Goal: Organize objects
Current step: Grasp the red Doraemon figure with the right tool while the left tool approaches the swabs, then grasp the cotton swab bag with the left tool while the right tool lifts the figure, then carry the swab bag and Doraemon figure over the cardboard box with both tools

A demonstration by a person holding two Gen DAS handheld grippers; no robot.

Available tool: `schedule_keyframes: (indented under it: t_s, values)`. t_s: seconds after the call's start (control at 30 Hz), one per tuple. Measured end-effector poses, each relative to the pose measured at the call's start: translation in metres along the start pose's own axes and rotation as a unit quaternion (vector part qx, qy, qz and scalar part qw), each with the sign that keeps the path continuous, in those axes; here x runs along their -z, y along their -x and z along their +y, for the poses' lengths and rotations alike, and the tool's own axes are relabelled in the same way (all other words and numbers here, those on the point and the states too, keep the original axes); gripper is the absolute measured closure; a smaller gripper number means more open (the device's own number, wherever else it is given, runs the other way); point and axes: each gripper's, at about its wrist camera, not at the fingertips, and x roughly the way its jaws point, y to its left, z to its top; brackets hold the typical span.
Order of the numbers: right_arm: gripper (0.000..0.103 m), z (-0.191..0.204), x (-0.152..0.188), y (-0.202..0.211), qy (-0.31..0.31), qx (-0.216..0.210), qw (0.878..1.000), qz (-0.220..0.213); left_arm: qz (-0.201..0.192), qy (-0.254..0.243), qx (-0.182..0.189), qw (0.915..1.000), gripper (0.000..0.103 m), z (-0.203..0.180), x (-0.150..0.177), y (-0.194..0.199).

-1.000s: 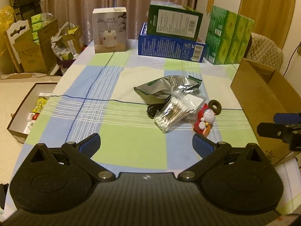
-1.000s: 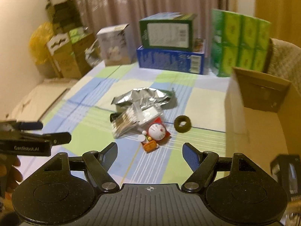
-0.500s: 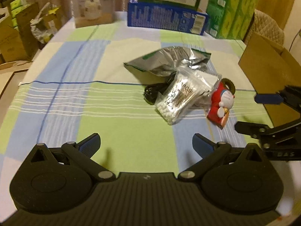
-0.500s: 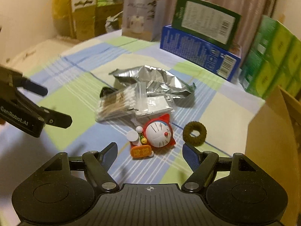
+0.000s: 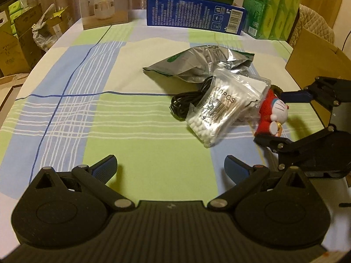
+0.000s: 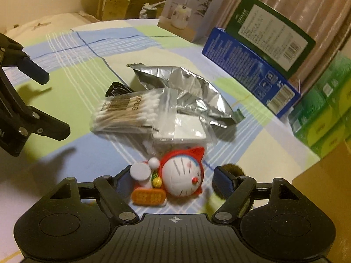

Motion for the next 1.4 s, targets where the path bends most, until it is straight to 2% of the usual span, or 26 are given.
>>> schedule_keyframes:
  t_s: [0.07,0.1,0.23,0.33,0.4,0.43,0.6,0.73,0.9,1.0,1.07,1.17,1.4]
  values:
    - [0.03,-0.002,-0.003,-0.001,-0.017,-0.01,1.0,0.006,0.0,0.004,0.003,1.0,0.001,0.001,0.0,-0.001]
    - [0.039,-0.005,-0.003,-0.001,-0.032,-0.019,0.999,0.01,-0.001,0.006,0.003,1.0,0.001,0.002,0.0,-0.002]
    - [0.039,-0.013,-0.001,0.005,-0.093,-0.034,0.995,0.017,0.001,0.007,0.006,1.0,0.001,0.003,0.0,-0.003]
    - [0.039,-0.022,0.001,0.01,-0.141,-0.039,0.989,0.026,-0.003,-0.014,0.008,0.9999,0.001,0.0,-0.003,-0.004]
    - [0.039,-0.031,0.002,0.016,-0.176,-0.042,0.983,0.031,-0.004,-0.045,0.02,0.9988,0.008,-0.005,-0.008,-0.007]
    - [0.039,-0.036,0.002,0.019,-0.192,-0.042,0.98,0.033,-0.004,-0.06,0.03,0.9977,0.016,-0.007,-0.011,-0.008]
    - [0.039,-0.055,0.001,0.031,-0.248,-0.034,0.967,0.036,-0.014,-0.141,0.068,0.9875,0.02,-0.02,-0.034,-0.013]
    - [0.039,-0.062,0.002,0.038,-0.27,-0.035,0.962,0.034,-0.019,-0.173,0.099,0.9798,0.034,-0.029,-0.051,-0.022]
    - [0.039,-0.065,0.004,0.046,-0.282,-0.029,0.958,0.034,-0.008,-0.23,0.104,0.9675,0.038,-0.045,-0.059,-0.037]
    - [0.039,-0.065,0.005,0.049,-0.286,-0.027,0.957,0.034,0.006,-0.251,0.113,0.9615,0.052,-0.052,-0.061,-0.046]
    - [0.039,-0.065,0.005,0.053,-0.289,-0.028,0.956,0.032,0.011,-0.265,0.103,0.9585,0.069,-0.056,-0.062,-0.047]
    - [0.039,-0.063,0.005,0.059,-0.293,-0.032,0.955,0.03,0.028,-0.255,0.102,0.9611,0.079,-0.058,-0.063,-0.041]
    - [0.039,-0.057,0.004,0.083,-0.31,-0.038,0.95,0.033,0.076,-0.157,0.101,0.9795,0.081,-0.051,-0.046,-0.006]
